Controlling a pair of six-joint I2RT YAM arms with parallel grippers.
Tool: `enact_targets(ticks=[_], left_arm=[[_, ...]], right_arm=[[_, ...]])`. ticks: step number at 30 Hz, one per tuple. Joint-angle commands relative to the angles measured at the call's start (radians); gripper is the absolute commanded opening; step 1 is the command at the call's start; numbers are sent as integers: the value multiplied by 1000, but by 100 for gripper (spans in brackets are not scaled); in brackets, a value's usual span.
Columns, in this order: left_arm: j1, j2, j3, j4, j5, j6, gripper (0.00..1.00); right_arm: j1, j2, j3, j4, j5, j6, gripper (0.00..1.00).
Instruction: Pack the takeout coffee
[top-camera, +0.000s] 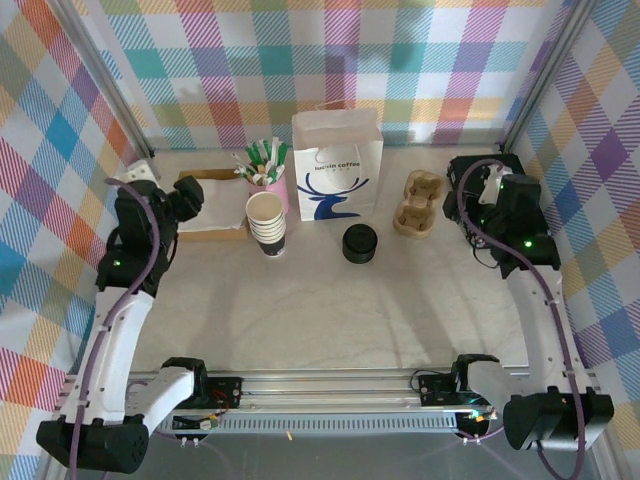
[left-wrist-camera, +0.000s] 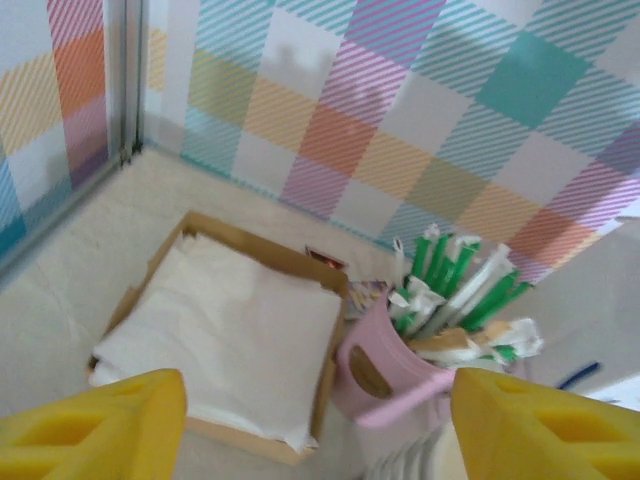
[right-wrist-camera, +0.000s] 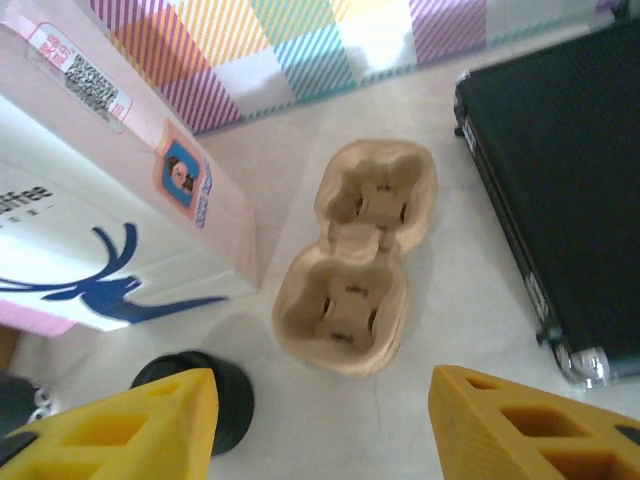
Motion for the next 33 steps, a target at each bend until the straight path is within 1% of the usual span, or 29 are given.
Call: enact_targets(ticks=[1,4,7,10,11,14,15,17,19,26,33], left_arm=[[-6,55,176,-420,55,-102,64],[-9,156,352,-624,118,-145,61],[-29,254,479,-765,182,-159,57],[-71,326,563,-821,204,-160,54],[-89,352,584,-824,210,-159,53],[-141,429,627,-824,212,-154,51],[-154,454,634,-822,211,-153,51],[-175,504,646,-812,215,-156,50],[-187,542,649,-793,223,-159,50],[-208,621,658,-741,192,-149,47],[-210,681,656,-685,209,-158,38]], right_arm=[[-3,-3,112,-349,-81,86,62],[13,44,198,-492,-222,106,62],[97,93,263,-632,-230,134,61],[249,114,301,-712,-158,164,59],[304,116,307,-721,-136,177,58],[421,127,313,-723,-102,213,56],[445,131,313,-717,-101,218,54],[485,145,312,-703,-101,233,53],[510,161,318,-690,-99,239,53],[571,220,348,-643,-99,232,53],[599,281,387,-609,-131,222,54]])
